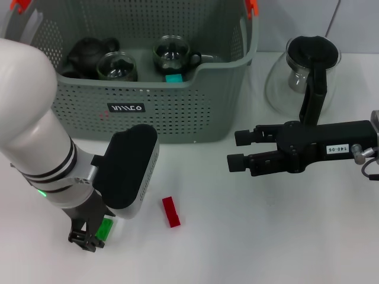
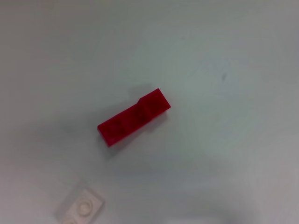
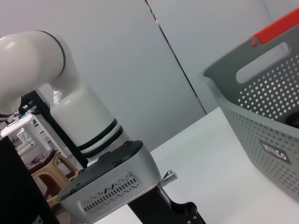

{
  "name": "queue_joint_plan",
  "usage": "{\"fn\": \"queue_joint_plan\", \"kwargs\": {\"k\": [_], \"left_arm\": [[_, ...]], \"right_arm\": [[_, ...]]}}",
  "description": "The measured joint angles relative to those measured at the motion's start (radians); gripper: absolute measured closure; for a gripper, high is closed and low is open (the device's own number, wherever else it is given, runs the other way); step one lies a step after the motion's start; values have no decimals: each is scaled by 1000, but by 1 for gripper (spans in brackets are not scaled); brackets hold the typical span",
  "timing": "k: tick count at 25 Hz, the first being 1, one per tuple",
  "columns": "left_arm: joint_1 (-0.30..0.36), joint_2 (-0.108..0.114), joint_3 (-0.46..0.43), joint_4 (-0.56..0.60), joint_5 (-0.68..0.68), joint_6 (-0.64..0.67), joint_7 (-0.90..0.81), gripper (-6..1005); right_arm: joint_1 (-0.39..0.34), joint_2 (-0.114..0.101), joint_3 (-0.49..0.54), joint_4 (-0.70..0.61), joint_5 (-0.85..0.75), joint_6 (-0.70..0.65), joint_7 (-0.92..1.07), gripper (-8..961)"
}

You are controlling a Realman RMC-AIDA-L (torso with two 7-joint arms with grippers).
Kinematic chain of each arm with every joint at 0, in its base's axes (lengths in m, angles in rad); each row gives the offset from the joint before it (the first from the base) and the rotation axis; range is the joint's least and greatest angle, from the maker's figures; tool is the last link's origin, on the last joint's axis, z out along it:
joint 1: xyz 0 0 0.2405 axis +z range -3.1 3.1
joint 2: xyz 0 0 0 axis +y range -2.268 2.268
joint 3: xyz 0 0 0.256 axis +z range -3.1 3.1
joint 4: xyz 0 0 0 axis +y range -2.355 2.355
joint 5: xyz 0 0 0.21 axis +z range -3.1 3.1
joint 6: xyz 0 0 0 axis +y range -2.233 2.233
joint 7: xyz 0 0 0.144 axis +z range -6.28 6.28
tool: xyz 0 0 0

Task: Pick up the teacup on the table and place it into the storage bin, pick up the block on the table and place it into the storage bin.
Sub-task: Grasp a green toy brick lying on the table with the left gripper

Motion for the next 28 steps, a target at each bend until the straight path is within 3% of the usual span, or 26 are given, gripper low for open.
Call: {"fn": "queue_joint_plan", "kwargs": {"k": [28], "left_arm": [[-14, 0, -4, 25, 4, -3, 8, 419]], "right_arm": [[0, 0, 0, 0, 0, 0, 1, 52]]}}
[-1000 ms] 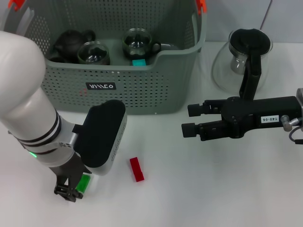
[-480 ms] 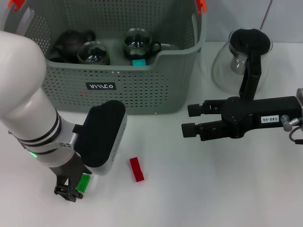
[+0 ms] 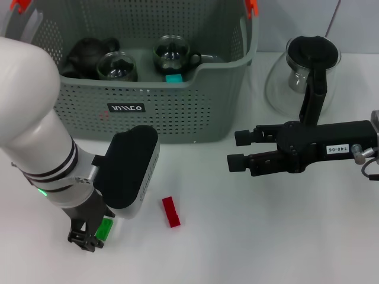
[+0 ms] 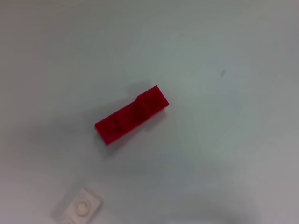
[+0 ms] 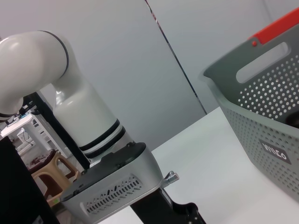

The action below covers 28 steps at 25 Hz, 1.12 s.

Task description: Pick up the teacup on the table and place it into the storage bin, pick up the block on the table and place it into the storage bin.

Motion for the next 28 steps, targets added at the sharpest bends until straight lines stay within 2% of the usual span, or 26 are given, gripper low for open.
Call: {"fn": "queue_joint_plan", "kwargs": {"k": [6, 24, 28], "left_arm": [[-5, 0, 0, 9, 2, 0, 0, 419], [-11, -1, -12, -6, -1, 8, -4, 595], [-12, -1, -32, -31, -6, 23, -5, 581]], "right_arm": [[0, 0, 0, 0, 0, 0, 0, 52], [0, 0, 2, 0, 0, 0, -3, 53], [0, 0, 7, 0, 0, 0, -4, 53]]}}
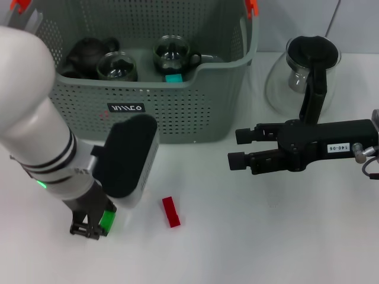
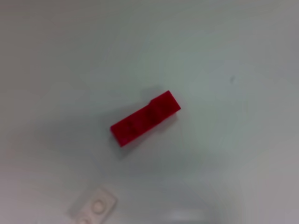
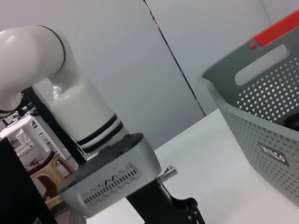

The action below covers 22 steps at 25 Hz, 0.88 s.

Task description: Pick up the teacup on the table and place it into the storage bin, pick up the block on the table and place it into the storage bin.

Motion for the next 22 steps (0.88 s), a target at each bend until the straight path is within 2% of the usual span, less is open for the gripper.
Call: {"fn": "queue_joint_plan", "kwargs": {"k": [3, 6, 10, 11, 12, 16, 18, 22], "left_arm": [[4, -2, -45, -48, -16, 26, -5, 570], [10, -3, -132, -103, -74, 57, -11, 560], [7, 1, -366, -159, -249, 136, -13, 546], [7, 1, -366, -159, -249, 136, -13, 542], [0, 3, -541, -180, -372, 183, -17, 539], [-15, 9, -717, -199, -478, 200, -50, 525], [-35, 22, -789, -196, -530, 194, -86, 518], [-109, 72, -877, -106, -599, 109, -169, 504]], "right_arm": [[0, 0, 1, 0, 0, 0, -1, 53], [1, 0, 1, 0, 0, 0, -6, 53], [1, 0, -3, 0, 0, -1, -15, 52], [2, 1, -4, 0, 0, -2, -18, 52], [2, 1, -4, 0, 0, -2, -21, 52], [4, 1, -5, 0, 0, -7, -27, 52], [5, 0, -5, 0, 0, -10, -30, 52], [6, -1, -7, 0, -3, -13, -37, 52]]}}
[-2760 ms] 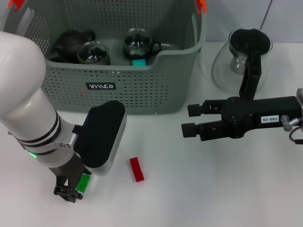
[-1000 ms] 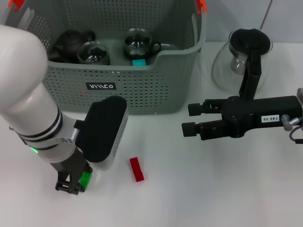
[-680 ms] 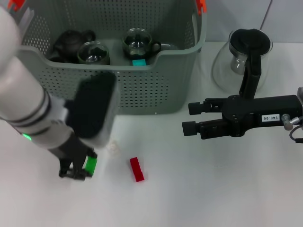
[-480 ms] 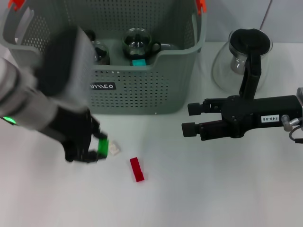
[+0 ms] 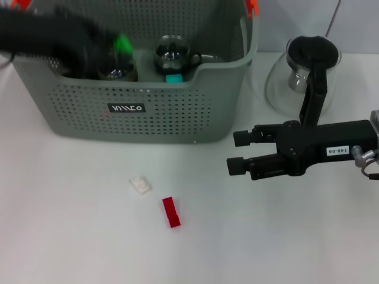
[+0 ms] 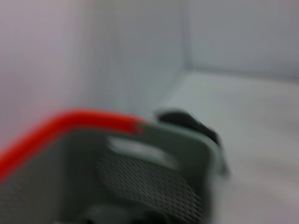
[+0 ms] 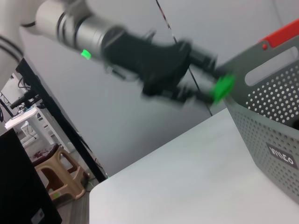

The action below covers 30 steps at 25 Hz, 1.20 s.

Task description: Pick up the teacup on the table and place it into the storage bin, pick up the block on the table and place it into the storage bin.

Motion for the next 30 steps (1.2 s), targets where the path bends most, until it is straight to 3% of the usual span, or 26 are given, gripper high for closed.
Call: {"fn": "queue_joint_plan", "kwargs": {"k": [4, 5, 6, 9, 12, 15, 22, 27, 30], "left_arm": [[-99, 58, -17, 202, 3, -183, -54, 490], [-99, 58, -17, 202, 3, -183, -54, 486], [-147, 84, -12, 328, 15, -298, -75, 483], [-186, 99, -7, 431, 33, -405, -98, 472], [-196, 95, 18, 471, 51, -483, -111, 462], [-187, 77, 45, 473, 62, -543, -118, 451], [-175, 73, 48, 464, 86, -563, -138, 427], [-122, 62, 42, 348, 79, -537, -166, 409], [-63, 43, 42, 191, 32, -378, -200, 291]], "right_arm": [[1, 0, -10, 0, -8, 0, -4, 52], [0, 0, -15, 0, -8, -1, -5, 52], [-1, 0, -19, 0, -8, -1, -6, 52], [-4, 0, -29, 0, -9, -1, -8, 52], [-5, 0, -36, 1, -9, -1, -9, 52], [-6, -1, -45, 1, -9, -1, -9, 54], [-2, -6, -56, 2, -10, -1, -12, 56], [0, -9, -59, 2, -10, 0, -25, 56], [-2, -9, -57, 3, -11, 0, -33, 56]]}}
